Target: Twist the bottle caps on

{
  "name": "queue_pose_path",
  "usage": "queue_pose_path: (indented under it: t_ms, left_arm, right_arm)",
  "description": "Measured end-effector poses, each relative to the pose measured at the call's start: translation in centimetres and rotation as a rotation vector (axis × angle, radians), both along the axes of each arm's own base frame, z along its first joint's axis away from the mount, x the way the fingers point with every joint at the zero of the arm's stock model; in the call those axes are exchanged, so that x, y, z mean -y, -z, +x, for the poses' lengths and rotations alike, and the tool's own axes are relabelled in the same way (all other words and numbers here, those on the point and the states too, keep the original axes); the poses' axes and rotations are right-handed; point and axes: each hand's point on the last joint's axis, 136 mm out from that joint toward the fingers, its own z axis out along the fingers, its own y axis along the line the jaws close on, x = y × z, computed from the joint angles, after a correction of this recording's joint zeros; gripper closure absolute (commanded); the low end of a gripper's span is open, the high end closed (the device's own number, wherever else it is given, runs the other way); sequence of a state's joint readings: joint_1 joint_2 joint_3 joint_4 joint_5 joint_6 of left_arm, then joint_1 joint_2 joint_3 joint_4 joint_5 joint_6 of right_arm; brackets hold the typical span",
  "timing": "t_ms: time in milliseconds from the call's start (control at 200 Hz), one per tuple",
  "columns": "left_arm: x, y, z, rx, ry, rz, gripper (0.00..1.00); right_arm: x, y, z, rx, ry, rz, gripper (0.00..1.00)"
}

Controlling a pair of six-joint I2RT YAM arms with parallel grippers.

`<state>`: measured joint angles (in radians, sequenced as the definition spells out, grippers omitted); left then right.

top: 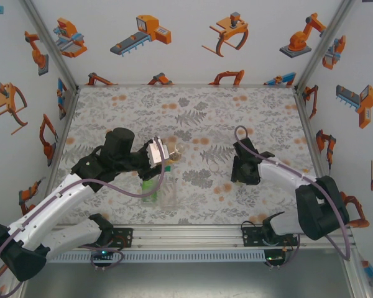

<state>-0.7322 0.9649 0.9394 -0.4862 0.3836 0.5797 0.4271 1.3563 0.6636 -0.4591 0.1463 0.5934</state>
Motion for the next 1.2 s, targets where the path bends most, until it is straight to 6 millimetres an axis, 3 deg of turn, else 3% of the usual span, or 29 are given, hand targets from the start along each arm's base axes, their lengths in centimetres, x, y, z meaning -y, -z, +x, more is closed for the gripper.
queue_pose_path:
  t_ms: [175,546,806,1197]
  left_arm:
    - [0.14,0.24,0.0,-0.01,0.005,0.003,1.0]
    - [0.17,0.28,-0.02,-0.015,0.005,0.002,1.0]
    - [0.17,0.28,-0.02,-0.017,0.004,0.001,1.0]
    - [0.17,0.28,-0.03,-0.018,0.004,0.001,1.0]
  right_arm:
    - [0.06,-0.12,0.42,0.03,0.004,-0.003,0.54]
    - [-0.12,-0.11,0.71,0.017,0.0,-0.01,0.54]
    - [-0.46,0.11,-0.12,-0.049,-0.014,-0.005,0.54]
    - [-0.61,0.13,-0.2,-0.055,-0.018,0.001,0.6]
